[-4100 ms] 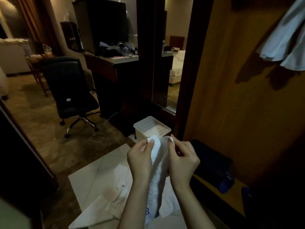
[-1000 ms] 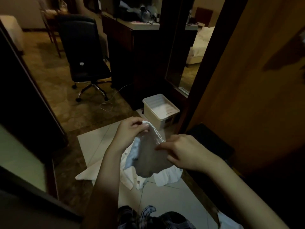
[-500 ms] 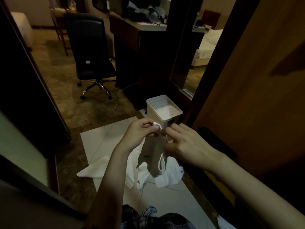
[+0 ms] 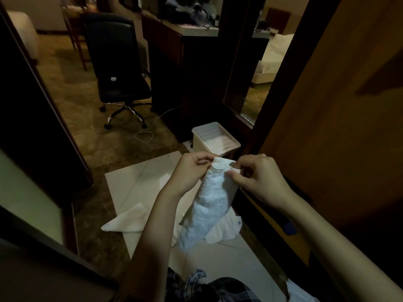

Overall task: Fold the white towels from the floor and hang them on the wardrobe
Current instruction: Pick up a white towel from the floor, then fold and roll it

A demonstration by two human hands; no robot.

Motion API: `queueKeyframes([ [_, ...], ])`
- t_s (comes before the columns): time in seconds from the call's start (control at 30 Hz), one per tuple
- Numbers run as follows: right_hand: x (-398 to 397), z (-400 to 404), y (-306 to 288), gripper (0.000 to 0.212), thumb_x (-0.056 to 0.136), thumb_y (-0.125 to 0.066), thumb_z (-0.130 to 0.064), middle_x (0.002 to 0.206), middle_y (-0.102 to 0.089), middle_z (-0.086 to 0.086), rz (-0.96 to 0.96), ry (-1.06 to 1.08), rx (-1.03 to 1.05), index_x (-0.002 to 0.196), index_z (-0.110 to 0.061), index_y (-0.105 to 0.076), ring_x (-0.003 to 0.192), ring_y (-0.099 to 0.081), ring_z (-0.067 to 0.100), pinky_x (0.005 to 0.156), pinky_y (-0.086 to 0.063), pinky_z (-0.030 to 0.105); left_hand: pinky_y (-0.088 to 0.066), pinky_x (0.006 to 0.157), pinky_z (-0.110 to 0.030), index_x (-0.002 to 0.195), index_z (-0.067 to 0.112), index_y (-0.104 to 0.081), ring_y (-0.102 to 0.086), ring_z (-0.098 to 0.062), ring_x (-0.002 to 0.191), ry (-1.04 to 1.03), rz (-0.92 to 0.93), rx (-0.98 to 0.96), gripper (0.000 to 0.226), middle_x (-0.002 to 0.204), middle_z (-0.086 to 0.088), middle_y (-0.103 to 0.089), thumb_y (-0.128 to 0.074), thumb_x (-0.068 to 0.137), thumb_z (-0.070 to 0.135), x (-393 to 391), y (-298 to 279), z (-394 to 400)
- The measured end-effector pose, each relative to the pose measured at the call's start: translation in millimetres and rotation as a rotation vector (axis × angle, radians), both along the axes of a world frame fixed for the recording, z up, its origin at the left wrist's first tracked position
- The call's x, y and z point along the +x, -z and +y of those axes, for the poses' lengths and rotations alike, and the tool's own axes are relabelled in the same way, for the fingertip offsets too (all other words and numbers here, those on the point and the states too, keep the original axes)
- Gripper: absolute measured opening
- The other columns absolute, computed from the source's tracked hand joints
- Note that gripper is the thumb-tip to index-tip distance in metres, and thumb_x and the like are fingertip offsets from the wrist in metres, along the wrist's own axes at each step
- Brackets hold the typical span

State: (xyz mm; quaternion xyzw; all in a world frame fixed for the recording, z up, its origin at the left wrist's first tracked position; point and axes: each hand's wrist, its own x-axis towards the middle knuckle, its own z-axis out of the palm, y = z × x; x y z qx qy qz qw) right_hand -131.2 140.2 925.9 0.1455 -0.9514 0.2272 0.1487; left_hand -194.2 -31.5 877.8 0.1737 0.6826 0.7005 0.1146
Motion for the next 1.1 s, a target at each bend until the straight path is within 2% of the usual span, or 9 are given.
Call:
queueKeyframes([
  [0.2,-2,-3,-3,0.038,0.079,-0.071,-0.014,0.056,-0.047,-0.011,-0.025,0.000,-0.098,0.060,-0.032,-0.044,0.056,-0.047,0.007,0.052,-0.032,0.013,-0.053,0.069,-0.025,0.093,0.015,-0.070,-0.067,-0.011,0.078,-0.006,0.027,0.019,0.014,0.086,-0.005,-0.072,-0.062,0.089,0.005,2,-1,1],
  [0.37,-6,1,1,0.040,0.077,-0.073,-0.010,0.055,-0.049,-0.010,-0.033,0.019,-0.202,0.059,-0.032,-0.044,0.056,-0.049,0.006,0.050,-0.033,0.013,-0.051,0.066,-0.016,0.093,0.010,-0.069,-0.066,-0.005,0.073,0.023,-0.018,0.110,0.010,0.078,0.005,-0.072,-0.060,0.088,0.011,4,-4,1],
  [0.47,-5,3,3,0.041,0.078,-0.073,-0.009,0.054,-0.048,-0.009,-0.013,0.018,-0.243,0.059,-0.032,-0.044,0.053,-0.047,0.005,0.048,-0.031,0.012,-0.052,0.067,-0.017,0.096,0.011,-0.068,-0.067,-0.006,0.075,0.090,-0.046,0.141,0.022,0.079,0.005,-0.073,-0.064,0.076,0.020,6,-7,-1],
  [0.53,-3,5,4,0.040,0.079,-0.073,-0.009,0.055,-0.049,-0.009,-0.012,0.008,-0.259,0.061,-0.032,-0.045,0.052,-0.046,0.005,0.047,-0.031,0.013,-0.052,0.069,-0.016,0.096,0.014,-0.067,-0.067,-0.004,0.077,0.115,-0.040,0.128,0.022,0.083,0.004,-0.072,-0.067,0.075,0.012,7,-7,-2],
  [0.63,-1,7,3,0.033,0.078,-0.072,-0.006,0.067,-0.056,-0.006,-0.051,-0.007,-0.338,0.069,-0.027,-0.050,0.058,-0.051,0.008,0.049,-0.037,0.016,-0.053,0.071,-0.018,0.098,0.012,-0.067,-0.067,-0.004,0.080,0.100,-0.024,0.100,0.024,0.090,-0.002,-0.070,-0.066,0.080,-0.003,6,-6,-1],
  [0.77,1,10,1,0.029,0.078,-0.070,-0.006,0.077,-0.056,-0.003,-0.101,-0.039,-0.439,0.078,-0.026,-0.049,0.072,-0.058,0.024,0.059,-0.046,0.041,-0.054,0.071,-0.019,0.098,0.012,-0.068,-0.068,-0.006,0.080,0.077,-0.027,0.090,0.019,0.088,-0.002,-0.071,-0.066,0.083,0.001,6,-5,-2],
  [0.93,2,15,0,0.034,0.081,-0.069,-0.007,0.082,-0.055,-0.004,-0.129,-0.091,-0.505,0.104,-0.027,-0.052,0.069,-0.053,0.013,0.058,-0.042,0.024,-0.053,0.069,-0.015,0.101,0.011,-0.066,-0.067,-0.001,0.078,0.084,-0.002,0.085,0.024,0.090,-0.002,-0.069,-0.064,0.083,-0.005,7,-10,-1],
  [1.03,3,14,3,0.046,0.080,-0.074,-0.008,0.094,-0.057,-0.002,-0.041,-0.065,-0.554,0.118,-0.022,-0.052,0.078,-0.057,0.016,0.064,-0.049,0.031,-0.052,0.067,-0.014,0.101,0.010,-0.065,-0.067,0.001,0.077,0.098,0.013,0.085,0.027,0.090,-0.002,-0.067,-0.064,0.081,-0.008,8,-11,-2],
  [1.1,3,15,5,0.054,0.077,-0.078,-0.014,0.109,-0.056,-0.005,0.030,-0.003,-0.526,0.123,-0.022,-0.051,0.087,-0.057,0.010,0.071,-0.051,0.024,-0.052,0.068,-0.014,0.098,0.013,-0.065,-0.066,0.001,0.078,0.099,0.036,0.084,0.028,0.090,-0.002,-0.067,-0.065,0.080,-0.009,7,-11,-3],
])
